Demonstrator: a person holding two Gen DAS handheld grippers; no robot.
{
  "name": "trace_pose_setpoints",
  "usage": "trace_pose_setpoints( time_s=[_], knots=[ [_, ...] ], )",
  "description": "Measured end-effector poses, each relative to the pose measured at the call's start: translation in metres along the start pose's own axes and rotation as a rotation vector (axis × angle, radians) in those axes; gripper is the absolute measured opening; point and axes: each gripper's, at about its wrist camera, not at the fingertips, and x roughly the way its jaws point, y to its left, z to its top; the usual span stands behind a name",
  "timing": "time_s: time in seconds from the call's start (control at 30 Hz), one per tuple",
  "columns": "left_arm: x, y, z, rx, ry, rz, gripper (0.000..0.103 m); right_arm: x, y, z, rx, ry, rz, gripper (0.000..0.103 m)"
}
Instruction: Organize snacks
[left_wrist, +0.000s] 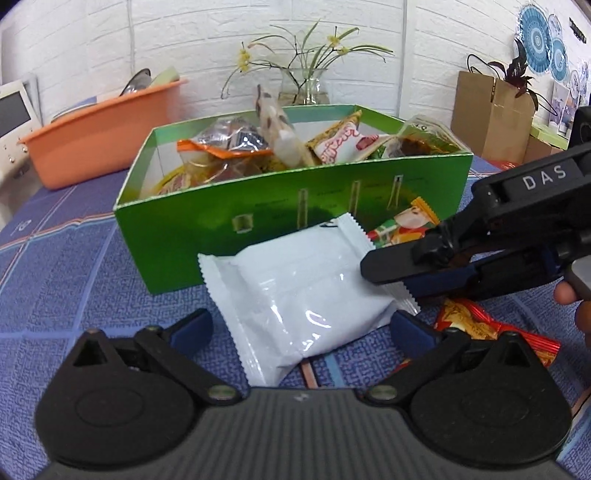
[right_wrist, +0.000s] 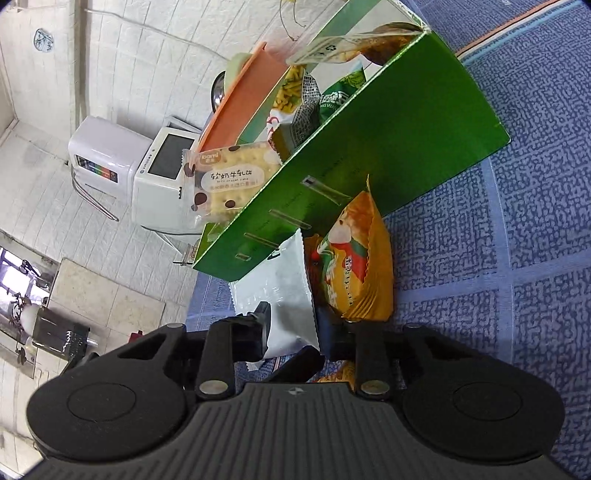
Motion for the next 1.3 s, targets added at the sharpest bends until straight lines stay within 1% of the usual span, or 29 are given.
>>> trace_pose_setpoints(
  time_s=[0.03, 0.07, 0.1, 0.2, 0.33, 0.53, 0.63, 0.73, 0.77, 0.83, 0.87, 0.9, 0.93, 0.97, 1.0, 1.03, 1.07, 1.1, 1.13, 1.2, 1.23, 1.3],
  knots=[
    [-0.001, 0.001, -0.001, -0.009, -0.007, 0.002, 0.103, 0.000, 0.000, 0.000, 0.001, 0.003, -0.005, 0.042],
    [-0.002, 0.001, -0.002, -0.016, -0.012, 0.001, 0.103, 0.002, 0.000, 0.001, 0.005, 0.007, -0.011, 0.037],
    [-0.002, 0.004, -0.002, -0.023, -0.015, -0.008, 0.103, 0.002, 0.000, 0.002, 0.012, 0.010, -0.012, 0.036],
    [-0.005, 0.013, -0.003, -0.062, -0.033, -0.040, 0.103, 0.002, -0.002, 0.003, 0.030, 0.017, 0.003, 0.036],
    [-0.007, 0.020, 0.000, -0.103, -0.017, -0.036, 0.103, -0.001, -0.006, 0.004, 0.028, 0.021, 0.015, 0.036],
    [-0.006, 0.021, -0.001, -0.112, -0.028, -0.032, 0.103, 0.002, 0.001, 0.003, 0.003, 0.025, -0.013, 0.036],
    [-0.010, 0.026, -0.005, -0.136, -0.061, -0.064, 0.102, 0.005, 0.008, 0.000, -0.027, 0.014, -0.031, 0.034],
    [-0.019, 0.028, -0.006, -0.144, -0.093, -0.145, 0.102, 0.005, 0.010, -0.003, -0.040, -0.002, -0.033, 0.034],
    [-0.024, 0.029, -0.006, -0.148, -0.118, -0.151, 0.102, 0.006, 0.011, -0.003, -0.035, -0.008, -0.033, 0.034],
    [-0.028, 0.034, -0.005, -0.187, -0.152, -0.119, 0.102, 0.005, 0.010, -0.003, -0.022, -0.013, -0.024, 0.036],
    [-0.025, 0.038, -0.004, -0.221, -0.145, -0.098, 0.102, 0.005, 0.009, -0.002, -0.016, -0.012, -0.020, 0.038],
    [-0.020, 0.045, -0.004, -0.268, -0.117, -0.082, 0.101, 0.004, 0.007, -0.001, -0.014, -0.008, -0.018, 0.038],
    [-0.013, 0.050, -0.003, -0.309, -0.072, -0.074, 0.100, 0.004, 0.007, -0.001, -0.012, -0.007, -0.017, 0.038],
    [-0.013, 0.050, -0.002, -0.297, -0.084, -0.060, 0.098, 0.003, 0.006, -0.001, -0.011, -0.006, -0.017, 0.038],
    [-0.011, 0.048, 0.001, -0.277, -0.064, -0.050, 0.094, 0.004, 0.006, -0.001, -0.012, -0.006, -0.021, 0.038],
    [-0.009, 0.045, 0.002, -0.256, -0.059, -0.043, 0.093, 0.004, 0.008, -0.001, -0.018, -0.005, -0.030, 0.038],
    [-0.008, 0.043, 0.003, -0.243, -0.057, -0.046, 0.091, 0.005, 0.010, -0.002, -0.032, -0.003, -0.039, 0.039],
    [-0.008, 0.041, 0.004, -0.239, -0.057, -0.046, 0.085, 0.006, 0.012, -0.002, -0.038, -0.009, -0.043, 0.039],
    [-0.008, 0.041, 0.006, -0.249, -0.054, -0.057, 0.081, 0.007, 0.012, -0.003, -0.035, -0.012, -0.042, 0.039],
    [-0.006, 0.045, 0.009, -0.281, -0.047, -0.104, 0.065, 0.008, 0.014, -0.003, -0.036, -0.015, -0.043, 0.039],
    [-0.006, 0.047, 0.010, -0.303, -0.044, -0.119, 0.062, 0.010, 0.015, -0.004, -0.035, -0.018, -0.045, 0.039],
    [-0.006, 0.048, 0.010, -0.318, -0.046, -0.122, 0.058, 0.012, 0.018, -0.007, -0.031, -0.034, -0.056, 0.039]
  ],
)
